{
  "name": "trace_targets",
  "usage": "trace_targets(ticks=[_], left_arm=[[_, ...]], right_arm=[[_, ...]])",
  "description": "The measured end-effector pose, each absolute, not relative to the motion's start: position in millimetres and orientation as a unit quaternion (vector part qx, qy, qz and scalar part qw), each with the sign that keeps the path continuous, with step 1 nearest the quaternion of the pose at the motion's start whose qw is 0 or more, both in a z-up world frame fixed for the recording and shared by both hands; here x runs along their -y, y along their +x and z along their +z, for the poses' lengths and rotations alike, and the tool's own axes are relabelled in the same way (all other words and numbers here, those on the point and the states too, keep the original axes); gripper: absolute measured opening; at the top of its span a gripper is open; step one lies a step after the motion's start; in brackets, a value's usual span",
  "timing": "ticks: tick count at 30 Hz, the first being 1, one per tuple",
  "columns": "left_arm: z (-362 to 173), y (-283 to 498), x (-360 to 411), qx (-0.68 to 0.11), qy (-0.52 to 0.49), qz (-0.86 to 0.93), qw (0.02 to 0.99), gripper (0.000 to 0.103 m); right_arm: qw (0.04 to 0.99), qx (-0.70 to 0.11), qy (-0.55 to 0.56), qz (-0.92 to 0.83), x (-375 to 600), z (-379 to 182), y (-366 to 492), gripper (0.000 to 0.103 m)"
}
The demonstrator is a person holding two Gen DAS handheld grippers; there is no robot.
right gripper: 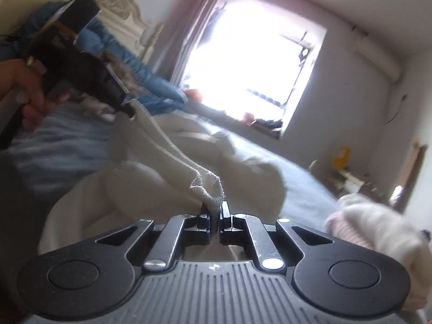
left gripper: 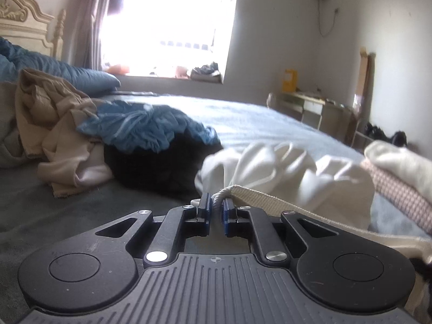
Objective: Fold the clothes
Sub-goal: 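Lift the cream sweatshirt high with both grippers, shaking it out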
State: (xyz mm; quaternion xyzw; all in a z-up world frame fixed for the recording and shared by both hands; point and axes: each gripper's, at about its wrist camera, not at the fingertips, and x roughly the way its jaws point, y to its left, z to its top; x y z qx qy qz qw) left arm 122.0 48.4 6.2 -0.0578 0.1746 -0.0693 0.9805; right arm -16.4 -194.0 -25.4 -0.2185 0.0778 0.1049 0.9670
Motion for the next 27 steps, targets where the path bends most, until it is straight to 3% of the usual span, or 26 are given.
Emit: trace_targets(ticks=[8, 13, 18, 20, 24, 27], left_arm=[[119.9, 105.1, -42.0, 0.0, -0.1, -0.061, 0.993, 0.007], [212.3, 85.5, -32.9, 0.13, -0.099, -0.042, 0.986, 0.001], [273.2, 75.0, -34.0, 0.136, -0.106, -0.084, 0.981, 0.003], [264.1, 67.5, -28.6, 0.127, -0.096, -0.108, 0.981, 0.005], [207.2, 64.1, -8.8, 0.055, -0.042, -0.174, 0.982, 0.039], [156.3, 67.7, 8.1, -0.009, -0.004, -0.221, 0.975, 0.045]], right_arm=[[0.958, 0.134, -0.249, 0.037, 200.0, 90.5, -15.7, 0.006], [0.942, 0.238, -0.237, 0.012, 216.5, 183.5, -19.0, 0.006], [0.94, 0.27, -0.208, 0.009, 246.4, 254.9, -22.0, 0.006], [0.941, 0.275, -0.199, 0.011, 259.8, 275.6, -24.4, 0.006], [0.941, 0.272, -0.2, 0.013, 289.4, 254.5, -50.8, 0.006], [0.949, 0.246, -0.199, 0.009, 306.3, 227.2, -68.3, 0.006]])
